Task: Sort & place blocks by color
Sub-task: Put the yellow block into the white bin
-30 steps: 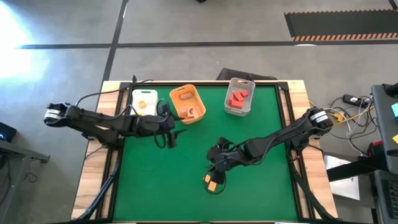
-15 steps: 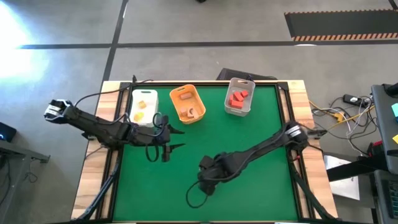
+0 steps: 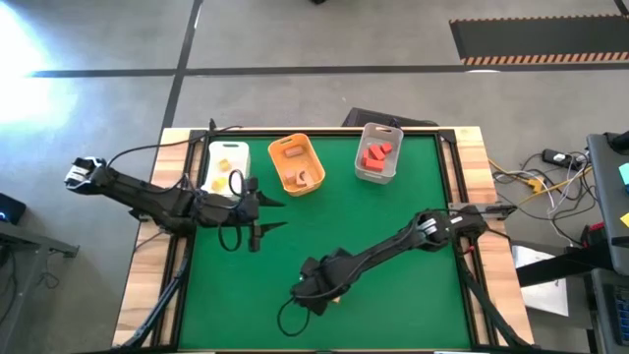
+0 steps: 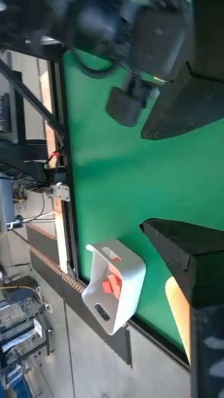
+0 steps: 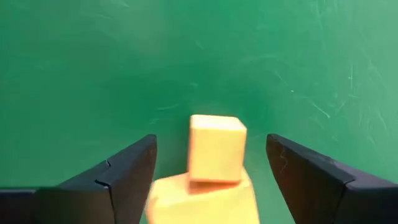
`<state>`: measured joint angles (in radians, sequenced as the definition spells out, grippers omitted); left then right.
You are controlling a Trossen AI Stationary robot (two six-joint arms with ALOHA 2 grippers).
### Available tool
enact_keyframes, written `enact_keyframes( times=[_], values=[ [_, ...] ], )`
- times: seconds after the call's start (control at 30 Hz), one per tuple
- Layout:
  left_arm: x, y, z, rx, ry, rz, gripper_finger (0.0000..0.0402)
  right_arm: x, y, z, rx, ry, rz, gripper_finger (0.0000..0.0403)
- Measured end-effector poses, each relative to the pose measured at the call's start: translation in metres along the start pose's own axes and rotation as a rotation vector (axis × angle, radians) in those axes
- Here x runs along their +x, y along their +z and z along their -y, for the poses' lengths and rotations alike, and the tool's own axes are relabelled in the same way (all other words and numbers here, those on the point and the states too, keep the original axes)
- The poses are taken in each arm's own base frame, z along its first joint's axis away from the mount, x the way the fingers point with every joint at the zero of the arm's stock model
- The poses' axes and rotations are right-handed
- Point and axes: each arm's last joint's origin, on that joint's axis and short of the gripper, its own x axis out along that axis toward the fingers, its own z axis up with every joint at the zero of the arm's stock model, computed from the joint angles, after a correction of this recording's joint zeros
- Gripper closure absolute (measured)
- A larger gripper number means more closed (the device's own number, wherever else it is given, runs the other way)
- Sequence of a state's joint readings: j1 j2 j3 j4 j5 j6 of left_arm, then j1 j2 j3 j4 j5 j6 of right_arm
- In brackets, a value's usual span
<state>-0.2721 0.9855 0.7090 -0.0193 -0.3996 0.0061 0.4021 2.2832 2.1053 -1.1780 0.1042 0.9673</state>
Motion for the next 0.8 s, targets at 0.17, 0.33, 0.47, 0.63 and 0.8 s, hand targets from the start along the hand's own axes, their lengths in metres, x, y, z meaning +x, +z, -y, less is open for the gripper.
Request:
enact_keyframes(
  times=[0.17, 0.33, 0.47, 0.63, 0.8],
  values=[
    [-0.009, 0.005, -0.004, -0.007, 0.001, 0.036, 0.0198, 0.016, 0.003, 0.000, -0.003, -0.037, -0.024, 0.0140],
    [-0.014, 0.008, -0.006, 0.001, 0.002, 0.059, 0.0198, 0.019, 0.003, 0.000, -0.004, -0.041, -0.027, 0.0200],
    [-0.015, 0.008, -0.006, 0.002, 0.003, 0.062, 0.0198, 0.019, 0.004, 0.000, -0.005, -0.040, -0.026, 0.0271],
    [-0.014, 0.008, -0.006, 0.008, 0.003, 0.058, 0.0198, 0.017, 0.004, 0.001, -0.051, -0.036, -0.022, 0.0287],
    [-0.014, 0.008, -0.006, 0.010, 0.003, 0.061, 0.0198, -0.011, 0.007, 0.005, -0.144, -0.041, 0.061, 0.0287]
  ],
)
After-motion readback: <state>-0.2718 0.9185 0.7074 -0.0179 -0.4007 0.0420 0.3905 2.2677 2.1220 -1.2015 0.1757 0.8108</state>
